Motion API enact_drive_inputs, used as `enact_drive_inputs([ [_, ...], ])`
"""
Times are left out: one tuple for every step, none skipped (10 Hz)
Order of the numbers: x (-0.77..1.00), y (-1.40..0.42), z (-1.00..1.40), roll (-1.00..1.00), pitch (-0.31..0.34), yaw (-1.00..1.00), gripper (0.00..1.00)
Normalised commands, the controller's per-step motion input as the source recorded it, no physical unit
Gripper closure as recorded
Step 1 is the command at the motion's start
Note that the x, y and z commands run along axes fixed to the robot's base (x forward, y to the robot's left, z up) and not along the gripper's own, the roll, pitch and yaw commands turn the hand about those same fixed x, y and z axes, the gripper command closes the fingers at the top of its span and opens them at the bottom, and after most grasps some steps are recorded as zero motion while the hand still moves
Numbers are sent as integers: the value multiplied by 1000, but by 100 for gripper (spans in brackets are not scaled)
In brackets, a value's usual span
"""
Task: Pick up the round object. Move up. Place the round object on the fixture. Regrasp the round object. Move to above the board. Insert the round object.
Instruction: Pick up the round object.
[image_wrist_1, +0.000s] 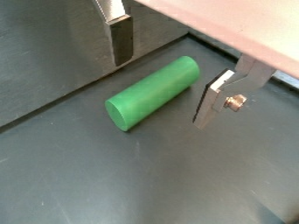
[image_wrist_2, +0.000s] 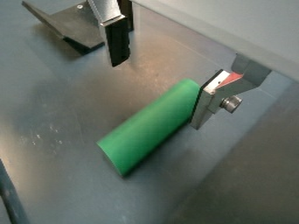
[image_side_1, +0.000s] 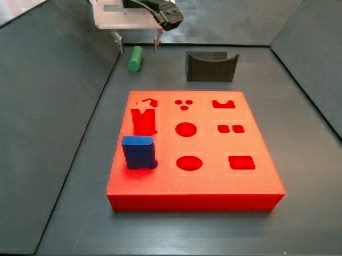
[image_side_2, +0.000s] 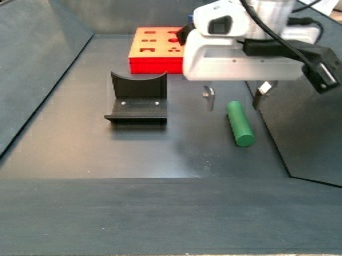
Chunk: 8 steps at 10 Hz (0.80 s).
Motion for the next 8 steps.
enact_drive_inputs([
  [129,0,-609,-243,-141,0,0],
  [86,-57,-546,-261,-157,0,0],
  [66,-23,-620,-230,-163,0,0],
  [0,0,-817,-129,-151,-83,0],
  [0,26,-1000,-33,-66,-123,0],
  [-171,0,-1000,0,-51,-134,0],
  [-80,0,-1000,0,-64,-74,0],
  [0,-120,-1000,0,-34,-37,0],
])
